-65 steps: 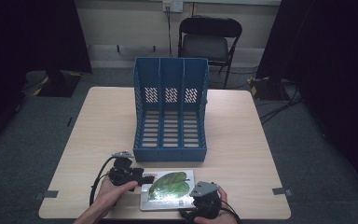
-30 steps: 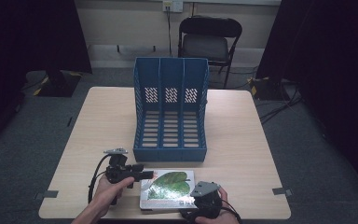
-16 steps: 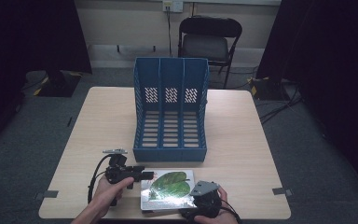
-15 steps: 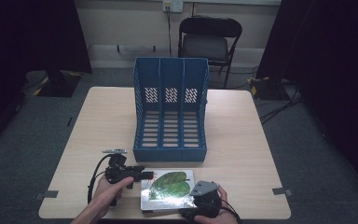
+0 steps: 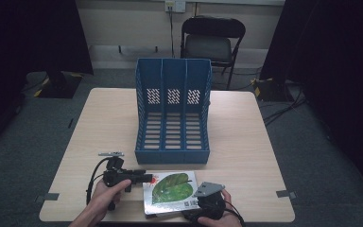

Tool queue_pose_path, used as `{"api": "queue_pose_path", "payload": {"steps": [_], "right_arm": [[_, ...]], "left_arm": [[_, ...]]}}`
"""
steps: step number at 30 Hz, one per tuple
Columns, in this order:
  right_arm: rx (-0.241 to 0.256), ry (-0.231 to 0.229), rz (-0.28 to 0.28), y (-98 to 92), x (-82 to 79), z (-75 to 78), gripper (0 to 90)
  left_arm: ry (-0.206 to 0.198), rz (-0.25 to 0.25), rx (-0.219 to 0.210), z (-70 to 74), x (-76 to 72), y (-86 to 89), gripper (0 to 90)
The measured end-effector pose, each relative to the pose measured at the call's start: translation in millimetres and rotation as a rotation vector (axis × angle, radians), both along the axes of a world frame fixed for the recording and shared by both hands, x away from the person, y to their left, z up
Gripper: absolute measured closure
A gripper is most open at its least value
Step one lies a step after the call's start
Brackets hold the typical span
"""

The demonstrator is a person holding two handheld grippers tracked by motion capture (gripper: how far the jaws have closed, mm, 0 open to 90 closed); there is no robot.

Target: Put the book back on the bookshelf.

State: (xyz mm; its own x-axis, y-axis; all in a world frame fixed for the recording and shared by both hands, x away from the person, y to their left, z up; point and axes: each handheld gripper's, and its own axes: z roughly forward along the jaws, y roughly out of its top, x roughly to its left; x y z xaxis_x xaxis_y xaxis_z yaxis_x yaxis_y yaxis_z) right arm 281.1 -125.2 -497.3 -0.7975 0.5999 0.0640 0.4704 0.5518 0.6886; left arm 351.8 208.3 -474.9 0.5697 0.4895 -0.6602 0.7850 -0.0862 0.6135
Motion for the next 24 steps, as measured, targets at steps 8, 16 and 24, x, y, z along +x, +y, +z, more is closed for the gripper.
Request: {"api": "queue_pose_path", "payload": {"steps": [8,16,24], "right_arm": [[0.022,0.008,0.003,-1.6,1.7,0.1,0.0],[0.035,0.020,0.000,-2.9,1.9,0.4,0.0],[0.071,0.048,-0.006,-5.6,3.9,1.0,0.0]], "left_arm": [[0.008,-0.009,-0.044,-0.5,0.4,0.4,38.4],[0.011,-0.022,-0.032,-0.2,-2.6,3.2,40.8],[0.010,-0.040,-0.097,-0.2,-1.1,4.8,47.3]]}}
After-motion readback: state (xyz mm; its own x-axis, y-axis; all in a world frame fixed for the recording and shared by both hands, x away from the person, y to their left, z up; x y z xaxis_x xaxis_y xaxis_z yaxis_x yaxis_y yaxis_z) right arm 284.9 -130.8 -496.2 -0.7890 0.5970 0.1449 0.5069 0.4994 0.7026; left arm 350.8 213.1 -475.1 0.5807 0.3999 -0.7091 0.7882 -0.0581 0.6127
